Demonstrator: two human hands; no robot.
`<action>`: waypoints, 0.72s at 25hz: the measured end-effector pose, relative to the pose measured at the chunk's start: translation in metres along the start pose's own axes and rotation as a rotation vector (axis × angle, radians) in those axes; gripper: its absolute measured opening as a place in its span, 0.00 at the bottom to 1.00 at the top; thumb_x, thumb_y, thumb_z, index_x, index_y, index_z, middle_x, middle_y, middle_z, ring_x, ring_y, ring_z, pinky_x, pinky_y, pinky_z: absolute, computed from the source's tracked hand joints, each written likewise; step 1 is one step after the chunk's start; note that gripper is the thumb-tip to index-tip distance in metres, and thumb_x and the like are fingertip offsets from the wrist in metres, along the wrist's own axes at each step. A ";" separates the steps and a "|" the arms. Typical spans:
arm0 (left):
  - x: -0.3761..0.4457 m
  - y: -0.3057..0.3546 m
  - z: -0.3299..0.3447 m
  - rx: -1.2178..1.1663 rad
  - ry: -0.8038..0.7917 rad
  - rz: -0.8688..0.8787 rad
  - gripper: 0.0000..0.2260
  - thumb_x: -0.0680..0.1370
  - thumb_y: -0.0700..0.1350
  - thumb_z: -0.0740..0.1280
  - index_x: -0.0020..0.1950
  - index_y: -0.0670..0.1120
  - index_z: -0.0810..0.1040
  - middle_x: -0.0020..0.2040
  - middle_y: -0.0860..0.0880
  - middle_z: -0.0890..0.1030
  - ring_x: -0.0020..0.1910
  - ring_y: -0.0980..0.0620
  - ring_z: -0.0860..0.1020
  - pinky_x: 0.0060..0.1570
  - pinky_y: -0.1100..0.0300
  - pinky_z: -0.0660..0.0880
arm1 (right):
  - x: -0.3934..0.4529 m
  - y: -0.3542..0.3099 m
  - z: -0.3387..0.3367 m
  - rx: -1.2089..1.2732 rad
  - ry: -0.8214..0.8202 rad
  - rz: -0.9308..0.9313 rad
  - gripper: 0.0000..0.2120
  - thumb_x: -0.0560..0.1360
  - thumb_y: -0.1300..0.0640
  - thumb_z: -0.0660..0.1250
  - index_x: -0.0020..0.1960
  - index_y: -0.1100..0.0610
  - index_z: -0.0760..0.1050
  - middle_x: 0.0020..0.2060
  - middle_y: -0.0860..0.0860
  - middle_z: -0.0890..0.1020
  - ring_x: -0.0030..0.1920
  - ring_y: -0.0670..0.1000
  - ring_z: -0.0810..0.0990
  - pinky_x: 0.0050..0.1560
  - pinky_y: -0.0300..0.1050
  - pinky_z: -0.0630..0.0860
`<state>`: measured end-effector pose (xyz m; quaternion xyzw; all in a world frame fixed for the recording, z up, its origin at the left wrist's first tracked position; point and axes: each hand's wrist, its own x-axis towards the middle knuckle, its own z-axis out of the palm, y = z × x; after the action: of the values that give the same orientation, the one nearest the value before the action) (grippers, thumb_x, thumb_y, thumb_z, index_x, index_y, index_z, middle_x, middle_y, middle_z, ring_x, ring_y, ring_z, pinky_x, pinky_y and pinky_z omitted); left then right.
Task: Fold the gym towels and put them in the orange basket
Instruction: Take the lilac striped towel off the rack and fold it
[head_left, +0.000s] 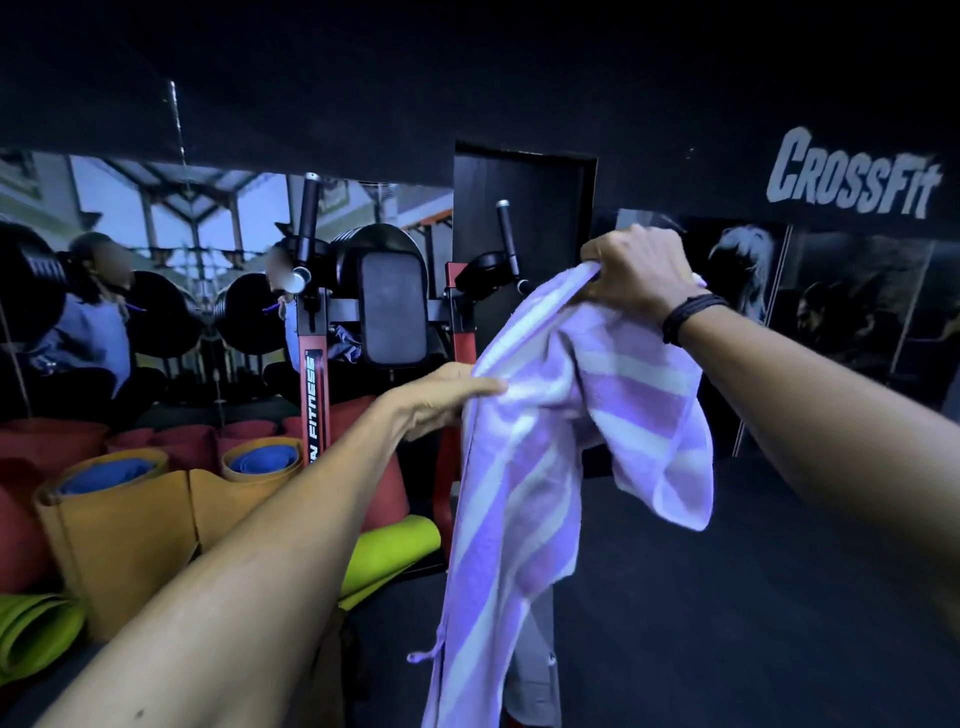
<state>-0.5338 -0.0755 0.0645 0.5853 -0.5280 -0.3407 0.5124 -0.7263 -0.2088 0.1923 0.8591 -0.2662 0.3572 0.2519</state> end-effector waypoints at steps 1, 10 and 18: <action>0.000 0.005 -0.001 -0.094 0.038 0.019 0.08 0.75 0.45 0.70 0.51 0.42 0.81 0.46 0.45 0.84 0.41 0.52 0.83 0.44 0.60 0.78 | 0.001 -0.001 0.005 0.026 -0.002 0.039 0.14 0.70 0.47 0.70 0.35 0.54 0.70 0.38 0.55 0.80 0.44 0.62 0.78 0.39 0.48 0.68; 0.021 0.042 -0.031 -0.418 0.338 0.078 0.11 0.81 0.47 0.61 0.56 0.42 0.78 0.47 0.44 0.82 0.39 0.51 0.82 0.45 0.57 0.79 | -0.032 -0.032 0.035 0.605 -0.587 0.364 0.20 0.77 0.43 0.65 0.36 0.59 0.74 0.29 0.56 0.80 0.30 0.54 0.82 0.28 0.39 0.72; 0.022 0.064 -0.056 -0.590 0.513 0.102 0.10 0.81 0.50 0.59 0.52 0.48 0.78 0.46 0.46 0.82 0.41 0.49 0.80 0.36 0.60 0.77 | -0.088 -0.072 0.126 1.044 -1.227 0.328 0.23 0.72 0.46 0.73 0.60 0.55 0.70 0.48 0.55 0.79 0.41 0.52 0.80 0.46 0.50 0.80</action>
<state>-0.4933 -0.0782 0.1430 0.4522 -0.2905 -0.2946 0.7902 -0.6729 -0.2100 0.0306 0.8584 -0.2781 -0.0659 -0.4260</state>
